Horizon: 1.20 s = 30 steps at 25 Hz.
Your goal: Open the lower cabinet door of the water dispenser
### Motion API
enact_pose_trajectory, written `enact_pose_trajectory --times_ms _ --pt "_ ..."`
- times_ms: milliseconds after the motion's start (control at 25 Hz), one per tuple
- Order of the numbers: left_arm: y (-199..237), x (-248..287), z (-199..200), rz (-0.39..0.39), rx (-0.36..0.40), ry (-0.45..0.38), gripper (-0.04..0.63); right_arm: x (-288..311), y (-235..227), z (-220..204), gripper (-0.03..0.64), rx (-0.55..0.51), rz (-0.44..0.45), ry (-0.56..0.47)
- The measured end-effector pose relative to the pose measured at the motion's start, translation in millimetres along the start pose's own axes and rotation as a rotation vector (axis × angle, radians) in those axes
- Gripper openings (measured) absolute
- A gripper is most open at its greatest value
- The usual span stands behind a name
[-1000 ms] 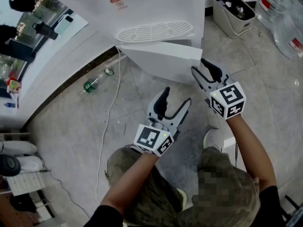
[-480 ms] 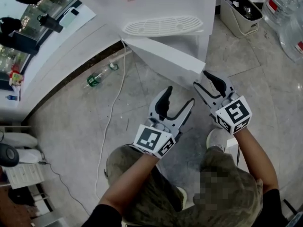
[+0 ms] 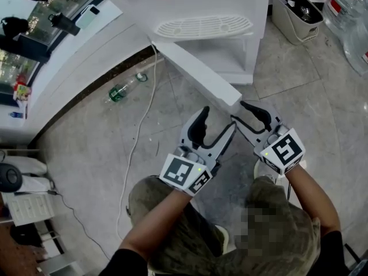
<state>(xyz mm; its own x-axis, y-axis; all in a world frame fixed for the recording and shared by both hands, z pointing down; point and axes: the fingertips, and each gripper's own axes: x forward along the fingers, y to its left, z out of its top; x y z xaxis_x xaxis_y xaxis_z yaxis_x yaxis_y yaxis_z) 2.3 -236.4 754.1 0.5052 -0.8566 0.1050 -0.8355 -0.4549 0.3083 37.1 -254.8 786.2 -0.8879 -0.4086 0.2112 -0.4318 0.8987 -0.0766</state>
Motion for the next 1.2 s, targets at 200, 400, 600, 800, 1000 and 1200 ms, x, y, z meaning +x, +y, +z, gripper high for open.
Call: enact_pose_trajectory --times_ms 200,400,600,800,1000,1200 --pt "-1 -9 0 0.005 0.009 0.011 0.301 4 23 -1 0.128 0.006 0.062 0.015" --pt "3 -22 -1 0.02 -0.022 0.019 0.3 14 37 5 0.037 0.037 0.094 -0.058" --pt "11 -36 1 0.04 -0.038 0.018 0.299 18 41 1 0.002 0.013 0.101 -0.067" --pt "12 -50 1 0.041 -0.036 0.026 0.299 26 60 5 0.0 0.046 0.141 -0.076" --pt "21 -61 7 0.07 -0.022 0.018 0.299 37 80 4 0.0 0.042 0.193 -0.084" --pt "38 -75 11 0.158 -0.007 0.02 0.299 52 101 6 0.0 0.03 0.25 -0.079"
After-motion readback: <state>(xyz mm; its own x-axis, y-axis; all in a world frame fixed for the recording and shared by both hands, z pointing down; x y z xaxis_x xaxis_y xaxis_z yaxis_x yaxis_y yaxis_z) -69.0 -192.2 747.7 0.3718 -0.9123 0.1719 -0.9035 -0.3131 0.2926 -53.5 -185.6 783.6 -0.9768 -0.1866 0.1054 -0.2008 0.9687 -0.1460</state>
